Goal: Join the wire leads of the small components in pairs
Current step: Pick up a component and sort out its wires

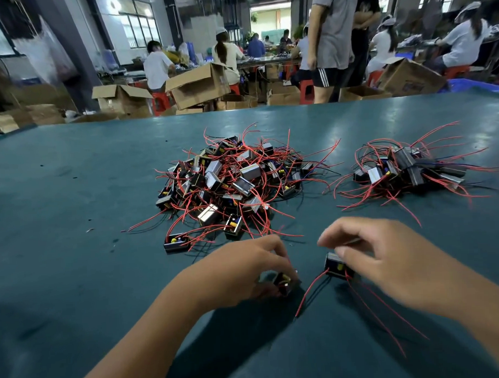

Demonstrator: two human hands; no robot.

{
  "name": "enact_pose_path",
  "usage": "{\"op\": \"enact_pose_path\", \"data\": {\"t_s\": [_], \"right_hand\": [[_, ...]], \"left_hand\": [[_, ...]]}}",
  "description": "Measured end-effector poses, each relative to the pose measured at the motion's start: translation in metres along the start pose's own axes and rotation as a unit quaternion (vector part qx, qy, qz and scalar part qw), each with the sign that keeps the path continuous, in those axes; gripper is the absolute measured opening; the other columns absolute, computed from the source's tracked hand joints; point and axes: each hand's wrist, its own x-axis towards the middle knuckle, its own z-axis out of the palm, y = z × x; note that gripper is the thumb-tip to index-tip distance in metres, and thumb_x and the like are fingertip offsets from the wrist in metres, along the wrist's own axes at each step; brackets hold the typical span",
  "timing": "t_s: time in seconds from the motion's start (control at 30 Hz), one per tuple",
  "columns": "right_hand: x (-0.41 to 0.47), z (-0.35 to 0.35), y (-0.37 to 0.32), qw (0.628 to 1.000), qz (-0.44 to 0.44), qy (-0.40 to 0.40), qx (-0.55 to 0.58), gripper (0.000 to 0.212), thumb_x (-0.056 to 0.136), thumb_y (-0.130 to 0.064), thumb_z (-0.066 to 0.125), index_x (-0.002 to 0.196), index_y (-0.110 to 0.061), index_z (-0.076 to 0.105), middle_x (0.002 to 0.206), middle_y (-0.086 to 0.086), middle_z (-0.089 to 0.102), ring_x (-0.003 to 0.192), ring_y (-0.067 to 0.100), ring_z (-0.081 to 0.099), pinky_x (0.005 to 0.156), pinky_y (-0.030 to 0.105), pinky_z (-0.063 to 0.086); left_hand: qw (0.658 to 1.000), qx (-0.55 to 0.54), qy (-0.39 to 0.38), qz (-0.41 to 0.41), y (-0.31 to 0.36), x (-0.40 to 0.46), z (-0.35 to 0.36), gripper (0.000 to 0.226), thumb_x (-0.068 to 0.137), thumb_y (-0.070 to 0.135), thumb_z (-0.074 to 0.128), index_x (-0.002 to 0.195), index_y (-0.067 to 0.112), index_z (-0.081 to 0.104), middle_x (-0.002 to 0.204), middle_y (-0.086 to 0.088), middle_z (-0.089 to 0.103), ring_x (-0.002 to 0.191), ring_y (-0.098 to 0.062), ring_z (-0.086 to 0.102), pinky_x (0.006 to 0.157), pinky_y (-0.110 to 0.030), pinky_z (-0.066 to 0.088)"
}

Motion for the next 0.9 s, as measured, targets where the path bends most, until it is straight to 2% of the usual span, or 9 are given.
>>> {"op": "enact_pose_path", "data": {"t_s": [0.1,0.17,0.27,0.33,0.47,0.6,0.7,0.77,0.9], "right_hand": [[-0.002,0.018,-0.001,0.973,-0.003,-0.03,-0.229,0.018,0.097,-0.03,0.052,0.114,-0.033,0.059,0.111,-0.02,0.058,0.109,0.001,0.051,0.093,0.02,0.041],[-0.004,0.029,0.0,0.952,0.019,-0.069,-0.296,0.024,0.097,-0.04,0.046,0.12,-0.033,0.051,0.12,-0.016,0.052,0.115,0.008,0.047,0.095,0.027,0.045],[-0.004,0.036,0.003,0.949,0.043,-0.061,-0.307,0.032,0.096,-0.046,0.049,0.123,-0.03,0.046,0.123,-0.015,0.047,0.119,0.01,0.046,0.095,0.029,0.047],[0.001,0.038,0.01,0.951,0.042,-0.049,-0.302,0.032,0.095,-0.044,0.052,0.122,-0.03,0.045,0.123,-0.014,0.047,0.118,0.01,0.047,0.094,0.029,0.047],[0.013,0.028,0.031,0.959,-0.002,-0.06,-0.276,0.022,0.096,-0.024,0.052,0.117,-0.032,0.051,0.116,-0.015,0.055,0.11,0.01,0.054,0.096,0.029,0.043],[0.024,0.012,0.046,0.962,-0.046,-0.067,-0.262,0.029,0.093,-0.007,0.055,0.11,-0.029,0.062,0.102,-0.019,0.063,0.1,0.006,0.058,0.12,0.032,0.019],[0.025,0.015,0.051,0.956,-0.063,-0.057,-0.282,0.031,0.094,-0.007,0.054,0.113,-0.031,0.061,0.108,-0.019,0.064,0.112,0.004,0.057,0.123,0.032,0.012],[0.022,0.019,0.05,0.951,-0.059,-0.052,-0.301,0.032,0.097,-0.013,0.051,0.121,-0.034,0.055,0.12,-0.02,0.061,0.13,0.002,0.046,0.12,0.026,0.004],[0.016,0.02,0.041,0.956,-0.046,-0.009,-0.291,0.034,0.098,-0.022,0.054,0.131,-0.03,0.049,0.131,-0.014,0.057,0.136,0.007,0.042,0.12,0.024,0.003]], "left_hand": [[0.995,0.097,0.037,0.004,0.004,0.005,0.003,0.033,0.089,0.043,0.069,0.122,0.039,0.064,0.121,0.011,0.048,0.104,-0.004,0.044,0.075,-0.021,0.029],[0.991,0.118,0.057,0.015,0.006,0.008,0.005,0.037,0.087,0.055,0.066,0.117,0.033,0.066,0.122,0.008,0.05,0.111,-0.01,0.044,0.077,-0.023,0.028],[0.988,0.146,0.055,-0.008,0.005,0.01,0.006,0.049,0.083,0.071,0.057,0.106,0.028,0.064,0.117,0.009,0.054,0.109,-0.012,0.046,0.081,-0.026,0.032],[0.985,0.155,0.054,-0.046,0.003,0.009,0.008,0.052,0.08,0.077,0.053,0.098,0.028,0.059,0.102,0.01,0.057,0.099,-0.013,0.051,0.071,-0.029,0.033],[0.982,0.146,0.056,-0.104,-0.002,0.008,0.01,0.057,0.075,0.085,0.05,0.084,0.028,0.047,0.089,0.009,0.06,0.084,-0.018,0.058,0.06,-0.031,0.029],[0.988,0.079,0.055,-0.124,-0.004,0.008,0.011,0.058,0.07,0.084,0.058,0.091,0.03,0.054,0.08,0.013,0.059,0.079,-0.014,0.054,0.061,-0.03,0.036],[0.989,-0.025,0.059,-0.13,-0.005,0.007,0.012,0.051,0.069,0.074,0.071,0.089,0.03,0.052,0.08,0.015,0.056,0.076,-0.005,0.052,0.063,-0.027,0.043],[0.985,-0.109,0.06,-0.123,-0.005,0.007,0.012,0.045,0.071,0.06,0.08,0.094,0.029,0.056,0.089,0.015,0.059,0.08,0.004,0.053,0.063,-0.014,0.04],[0.975,-0.198,0.04,-0.095,-0.008,0.003,0.007,0.027,0.087,0.044,0.073,0.105,0.025,0.065,0.094,0.015,0.06,0.068,0.011,0.05,0.06,-0.006,0.036]]}}
